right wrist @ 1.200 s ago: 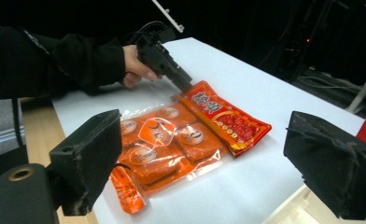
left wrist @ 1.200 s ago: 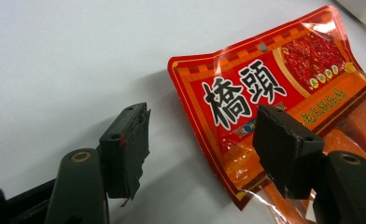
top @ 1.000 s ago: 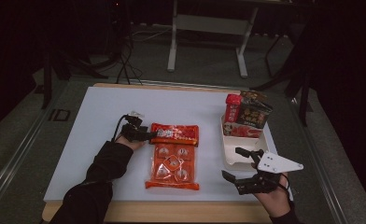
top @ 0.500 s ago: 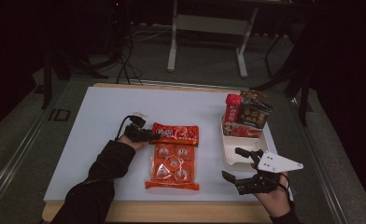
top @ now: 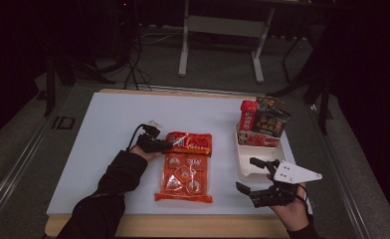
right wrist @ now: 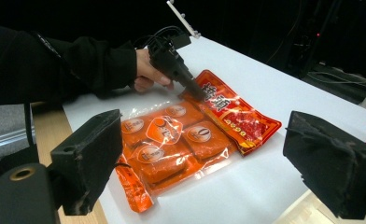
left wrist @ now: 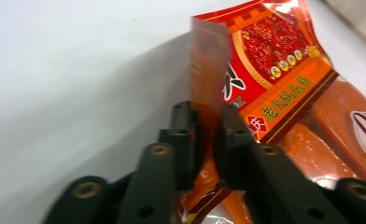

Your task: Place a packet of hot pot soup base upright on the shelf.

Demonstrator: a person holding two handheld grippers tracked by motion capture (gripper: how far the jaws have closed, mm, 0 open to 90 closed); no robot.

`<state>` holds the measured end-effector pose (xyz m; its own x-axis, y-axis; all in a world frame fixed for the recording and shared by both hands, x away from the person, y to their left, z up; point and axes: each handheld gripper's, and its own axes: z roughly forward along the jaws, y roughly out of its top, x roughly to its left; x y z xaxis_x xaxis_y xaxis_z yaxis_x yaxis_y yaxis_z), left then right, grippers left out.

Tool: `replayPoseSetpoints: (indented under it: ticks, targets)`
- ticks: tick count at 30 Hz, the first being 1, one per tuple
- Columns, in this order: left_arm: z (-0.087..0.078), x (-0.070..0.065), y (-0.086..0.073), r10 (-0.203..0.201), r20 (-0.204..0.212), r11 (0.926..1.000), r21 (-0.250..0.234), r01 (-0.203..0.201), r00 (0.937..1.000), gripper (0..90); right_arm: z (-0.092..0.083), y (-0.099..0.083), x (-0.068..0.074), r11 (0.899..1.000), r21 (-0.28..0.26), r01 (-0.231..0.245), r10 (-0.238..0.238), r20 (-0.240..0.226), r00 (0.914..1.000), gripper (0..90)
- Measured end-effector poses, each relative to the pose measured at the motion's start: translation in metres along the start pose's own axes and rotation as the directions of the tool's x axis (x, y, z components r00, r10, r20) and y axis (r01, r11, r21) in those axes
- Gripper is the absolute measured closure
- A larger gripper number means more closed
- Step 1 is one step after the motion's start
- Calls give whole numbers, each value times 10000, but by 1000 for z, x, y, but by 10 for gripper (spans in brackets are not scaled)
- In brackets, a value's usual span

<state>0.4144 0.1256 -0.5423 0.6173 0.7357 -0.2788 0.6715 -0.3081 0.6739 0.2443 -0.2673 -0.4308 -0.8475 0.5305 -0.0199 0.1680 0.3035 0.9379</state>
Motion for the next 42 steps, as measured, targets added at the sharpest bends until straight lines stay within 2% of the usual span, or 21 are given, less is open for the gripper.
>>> replayPoseSetpoints:
  ticks: [3,5,8,14,18,23,35,42]
  targets:
    - [0,-3,-1,161,-227,9998,-96,-163,9996,884,0,0,0,10000,1,16,-16,-6,10000,118]
    - [-1,-4,-2,264,-345,9995,-186,-271,9991,887,1,0,0,10000,8,3,-3,1,10000,118]
    - [-3,-6,-2,122,-399,9994,-318,-135,9991,891,1,0,0,10000,40,-44,44,32,10000,118]
    - [-14,-11,0,307,-392,9966,-752,-336,9988,895,1,1,0,10000,57,-40,40,93,9999,118]
    - [-26,-14,0,450,-299,9927,-1107,-480,9985,896,1,1,0,10000,38,-74,73,119,9999,119]
    - [-40,-20,2,795,-199,9839,-1587,-816,9966,896,2,2,0,9999,39,-110,109,133,9999,119]
    - [-64,-35,7,955,5,9701,-2240,-930,9954,896,2,0,-2,9996,33,-262,262,196,9995,119]
    - [-74,-43,9,1069,47,9647,-2425,-1025,9943,896,2,2,-2,9998,30,-208,207,222,9995,119]
